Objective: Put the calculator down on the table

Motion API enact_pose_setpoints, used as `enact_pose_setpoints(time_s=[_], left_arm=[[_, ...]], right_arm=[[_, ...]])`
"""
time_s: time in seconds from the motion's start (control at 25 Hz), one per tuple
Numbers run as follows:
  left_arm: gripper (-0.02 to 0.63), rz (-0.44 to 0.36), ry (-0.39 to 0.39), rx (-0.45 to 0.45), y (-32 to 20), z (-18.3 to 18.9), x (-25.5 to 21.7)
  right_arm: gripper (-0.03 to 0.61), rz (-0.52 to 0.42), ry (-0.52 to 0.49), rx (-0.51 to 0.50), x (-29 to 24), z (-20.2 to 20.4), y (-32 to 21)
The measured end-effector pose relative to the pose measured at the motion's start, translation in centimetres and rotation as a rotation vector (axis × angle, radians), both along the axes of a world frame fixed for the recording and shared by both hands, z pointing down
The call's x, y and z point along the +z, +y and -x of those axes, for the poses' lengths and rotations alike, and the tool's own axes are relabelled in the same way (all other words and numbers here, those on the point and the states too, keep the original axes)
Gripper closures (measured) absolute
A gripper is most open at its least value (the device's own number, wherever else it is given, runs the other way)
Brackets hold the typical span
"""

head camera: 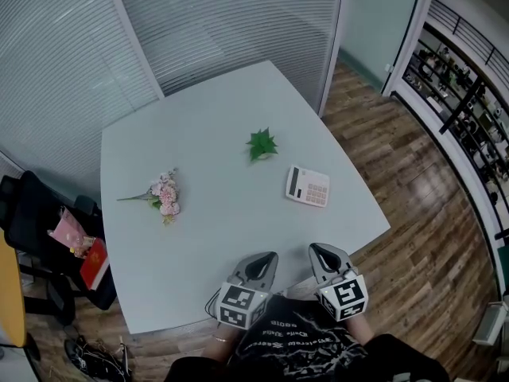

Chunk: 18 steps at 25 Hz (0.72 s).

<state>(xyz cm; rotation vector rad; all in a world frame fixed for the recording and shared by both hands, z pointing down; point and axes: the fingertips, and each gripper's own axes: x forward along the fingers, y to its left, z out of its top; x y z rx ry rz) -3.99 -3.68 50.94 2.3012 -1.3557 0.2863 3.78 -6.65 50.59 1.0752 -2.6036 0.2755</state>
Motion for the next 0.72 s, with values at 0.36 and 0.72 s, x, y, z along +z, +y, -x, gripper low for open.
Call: enact_pose_setpoints(time_s=[0.36,0.72], left_arm=[[0.594,0.000,0.000,-0.026,-0.32,0.58,-0.11],[0.594,0.011,0.001,-0.028,-0.77,0.56,0.14]], right_arm=[[0.572,-0.008,0.025,-0.014,0.29,0.00,-0.21],[0.572,-0.028,0.079,-0.030,0.54,0.19,-0.56]])
